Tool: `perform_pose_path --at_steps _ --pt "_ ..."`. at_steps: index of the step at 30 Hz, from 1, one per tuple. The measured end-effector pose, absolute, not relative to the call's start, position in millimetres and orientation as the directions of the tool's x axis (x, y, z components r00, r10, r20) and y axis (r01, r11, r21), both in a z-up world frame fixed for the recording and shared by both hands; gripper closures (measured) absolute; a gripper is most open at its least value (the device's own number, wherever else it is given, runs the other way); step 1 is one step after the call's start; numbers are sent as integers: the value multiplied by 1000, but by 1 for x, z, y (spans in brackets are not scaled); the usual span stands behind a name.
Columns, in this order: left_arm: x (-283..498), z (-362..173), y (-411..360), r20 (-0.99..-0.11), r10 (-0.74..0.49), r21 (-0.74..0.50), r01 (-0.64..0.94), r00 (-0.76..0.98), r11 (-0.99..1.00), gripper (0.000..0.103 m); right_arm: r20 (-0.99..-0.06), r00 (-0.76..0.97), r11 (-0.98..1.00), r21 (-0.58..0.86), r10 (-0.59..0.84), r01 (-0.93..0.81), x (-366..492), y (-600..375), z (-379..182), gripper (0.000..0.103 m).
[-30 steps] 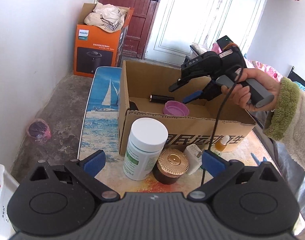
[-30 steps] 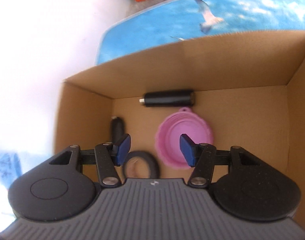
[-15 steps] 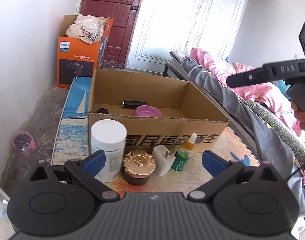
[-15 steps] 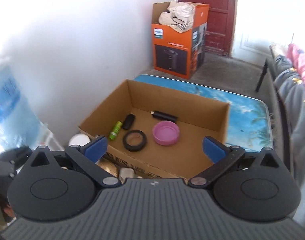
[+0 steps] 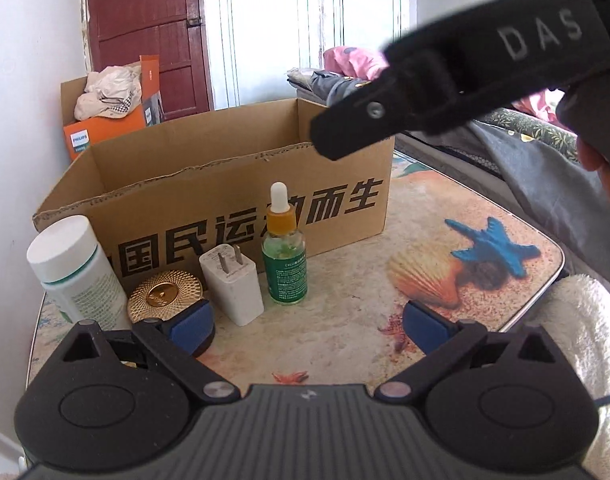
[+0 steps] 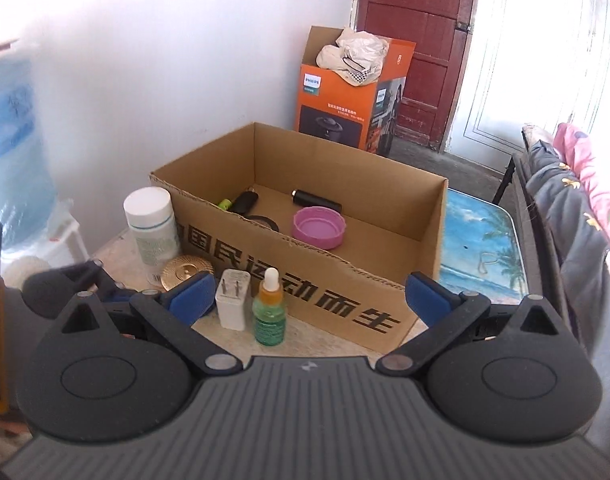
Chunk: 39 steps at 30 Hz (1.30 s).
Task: Organize rigid objects
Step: 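Grasp the green dropper bottle around its body with the right gripper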
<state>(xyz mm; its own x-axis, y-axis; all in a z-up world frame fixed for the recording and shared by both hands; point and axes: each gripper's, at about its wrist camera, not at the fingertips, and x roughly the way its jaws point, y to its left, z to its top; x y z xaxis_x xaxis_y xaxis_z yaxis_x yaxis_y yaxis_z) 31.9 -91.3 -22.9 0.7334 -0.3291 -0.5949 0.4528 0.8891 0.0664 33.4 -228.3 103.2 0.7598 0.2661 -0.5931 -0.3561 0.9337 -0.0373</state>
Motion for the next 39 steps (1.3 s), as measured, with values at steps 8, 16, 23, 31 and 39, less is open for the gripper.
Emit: perform_pose_path --at_steps 8,16,23,31,39 --pt "51 -41 -111 -565 -246 180 408 787 895 28 -573 729 926 184 374 -330 59 -230 66 14" --pt "70 -52 -120 -583 -225 182 396 781 900 56 -598 674 901 267 434 -342 90 -222 42 55" --pt "79 -53 -118 -590 -248 128 392 768 911 56 -620 654 901 266 433 -344 99 -218 38 84" --pt "68 -50 -125 -597 -360 55 485 717 873 56 -645 645 912 302 410 -279 87 -238 40 86" --pt "53 -48 -137 -591 -412 60 547 693 835 58 -653 658 924 324 374 -204 64 -266 37 86"
